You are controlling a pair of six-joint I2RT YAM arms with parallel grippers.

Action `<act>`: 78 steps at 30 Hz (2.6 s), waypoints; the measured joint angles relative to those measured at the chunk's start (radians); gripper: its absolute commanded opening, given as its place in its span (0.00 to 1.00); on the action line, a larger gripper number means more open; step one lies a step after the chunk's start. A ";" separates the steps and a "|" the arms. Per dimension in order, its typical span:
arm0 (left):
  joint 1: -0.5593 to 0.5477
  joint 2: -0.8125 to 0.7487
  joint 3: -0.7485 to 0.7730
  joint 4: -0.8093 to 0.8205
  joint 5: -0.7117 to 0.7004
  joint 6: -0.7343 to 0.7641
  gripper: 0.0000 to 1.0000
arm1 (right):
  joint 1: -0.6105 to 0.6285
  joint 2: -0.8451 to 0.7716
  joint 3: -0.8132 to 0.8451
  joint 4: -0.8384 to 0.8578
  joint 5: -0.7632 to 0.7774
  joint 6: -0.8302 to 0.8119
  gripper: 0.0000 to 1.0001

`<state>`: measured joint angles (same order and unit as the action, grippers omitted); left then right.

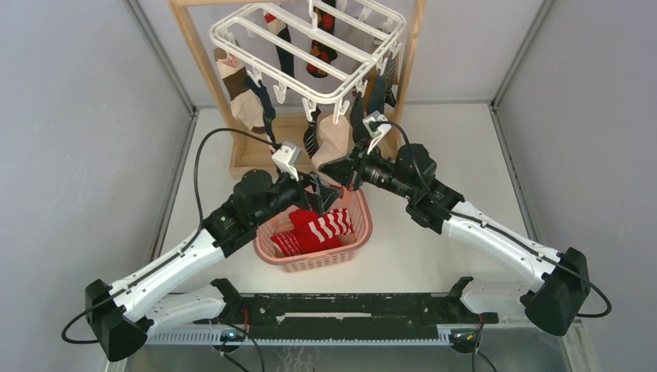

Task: Remove the socks clipped to the hanger
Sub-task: Remove the sock from the hanger.

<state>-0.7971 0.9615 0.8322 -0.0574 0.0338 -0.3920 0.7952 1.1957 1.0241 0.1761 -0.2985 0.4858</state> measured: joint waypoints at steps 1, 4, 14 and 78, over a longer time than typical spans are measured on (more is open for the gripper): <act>-0.001 0.003 0.000 0.006 0.000 0.002 0.93 | 0.000 0.000 0.000 0.000 0.000 0.002 0.03; -0.005 0.007 0.000 0.027 0.001 0.008 0.83 | 0.000 0.000 0.000 0.003 -0.002 0.011 0.03; -0.009 0.023 0.000 0.051 0.029 0.018 0.53 | -0.002 0.000 0.000 0.006 -0.003 0.019 0.02; -0.042 0.027 -0.017 0.100 0.065 0.064 0.55 | -0.005 0.019 0.017 0.006 -0.019 0.048 0.00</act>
<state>-0.8387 0.9890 0.8150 0.0422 0.0986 -0.3283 0.7906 1.2148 1.0412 0.1818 -0.3180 0.5343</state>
